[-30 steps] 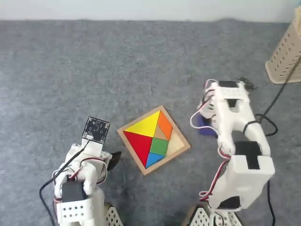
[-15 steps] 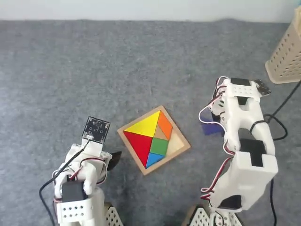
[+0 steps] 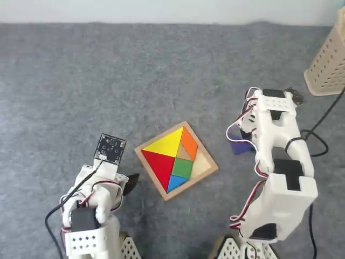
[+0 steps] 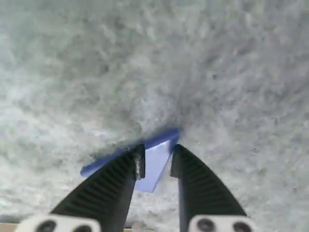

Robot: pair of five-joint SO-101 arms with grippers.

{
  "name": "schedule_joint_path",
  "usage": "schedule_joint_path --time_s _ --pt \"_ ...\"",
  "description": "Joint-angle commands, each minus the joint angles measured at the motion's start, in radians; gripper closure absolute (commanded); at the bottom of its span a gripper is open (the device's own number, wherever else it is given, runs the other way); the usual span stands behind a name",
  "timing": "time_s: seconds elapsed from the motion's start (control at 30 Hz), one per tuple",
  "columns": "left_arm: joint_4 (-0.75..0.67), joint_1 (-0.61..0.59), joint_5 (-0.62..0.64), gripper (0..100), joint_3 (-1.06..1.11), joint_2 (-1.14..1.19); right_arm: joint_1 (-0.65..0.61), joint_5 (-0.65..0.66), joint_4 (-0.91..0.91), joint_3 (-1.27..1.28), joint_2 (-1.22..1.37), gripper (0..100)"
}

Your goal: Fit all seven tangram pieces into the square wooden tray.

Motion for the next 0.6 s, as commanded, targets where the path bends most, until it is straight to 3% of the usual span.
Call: schedule_joint_path --time_s 0.0,0.2,0.4,0.57 --pt "0.000 0.005 -0.005 65 -0.005 -0.014 -0.007 -0.029 0.008 -0.051 -0.013 91.5" --pt "0.000 0.005 -0.005 65 -0.005 -0.014 -0.008 -0.063 0.001 -0.051 -0.013 91.1" --pt "0.000 0.005 -0.005 65 -0.005 -0.014 -0.013 -0.068 0.002 -0.052 -0.013 78.5" --pt "0.000 0.005 -0.005 65 -0.005 -0.014 -0.013 -0.069 -0.036 -0.052 -0.013 77.5"
